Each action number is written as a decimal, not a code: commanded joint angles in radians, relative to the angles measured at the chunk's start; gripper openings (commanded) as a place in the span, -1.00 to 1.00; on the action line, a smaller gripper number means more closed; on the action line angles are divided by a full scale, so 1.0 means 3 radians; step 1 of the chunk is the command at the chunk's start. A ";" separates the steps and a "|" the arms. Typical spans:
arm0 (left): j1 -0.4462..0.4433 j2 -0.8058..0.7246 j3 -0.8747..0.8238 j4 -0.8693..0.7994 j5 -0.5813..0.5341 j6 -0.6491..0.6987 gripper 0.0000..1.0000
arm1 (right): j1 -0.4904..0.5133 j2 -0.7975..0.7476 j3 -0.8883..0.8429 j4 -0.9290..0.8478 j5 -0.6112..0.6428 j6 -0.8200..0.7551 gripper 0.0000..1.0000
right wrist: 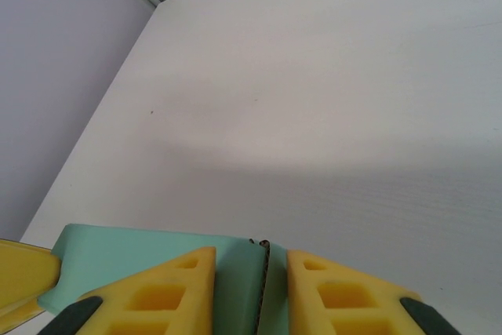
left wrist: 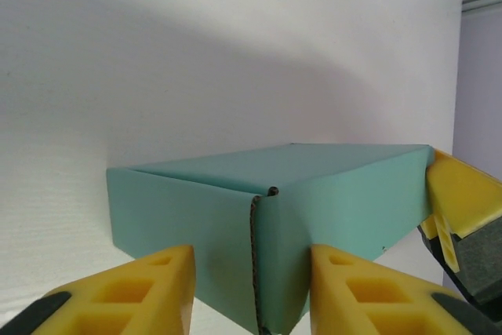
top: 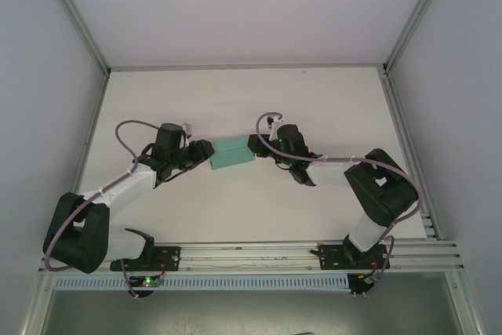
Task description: Assemble paper box
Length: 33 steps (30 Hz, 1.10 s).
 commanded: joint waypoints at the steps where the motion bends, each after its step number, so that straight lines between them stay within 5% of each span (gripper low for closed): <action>1: 0.0093 -0.0048 0.0030 -0.1022 -0.0391 0.0103 -0.19 | -0.0010 0.0254 -0.0194 -0.0994 0.0038 -0.0103 -0.48; 11: 0.0146 -0.0272 0.0404 -0.1087 -0.0333 0.0302 -0.17 | 0.0015 0.0258 -0.0118 -0.1125 0.0053 -0.0121 -0.50; 18: 0.0151 -0.0231 0.0206 -0.0628 0.0084 0.0267 -0.19 | 0.0041 0.0284 -0.0066 -0.1194 0.0072 -0.0136 -0.50; 21: 0.0152 -0.0239 0.0188 -0.0669 0.0032 0.0314 -0.33 | 0.0046 0.0280 -0.0066 -0.1206 0.0086 -0.0135 -0.49; 33: 0.0155 -0.0432 0.0273 -0.0732 -0.0024 0.0352 -0.28 | 0.0051 0.0258 -0.0092 -0.1264 0.0124 -0.0119 -0.50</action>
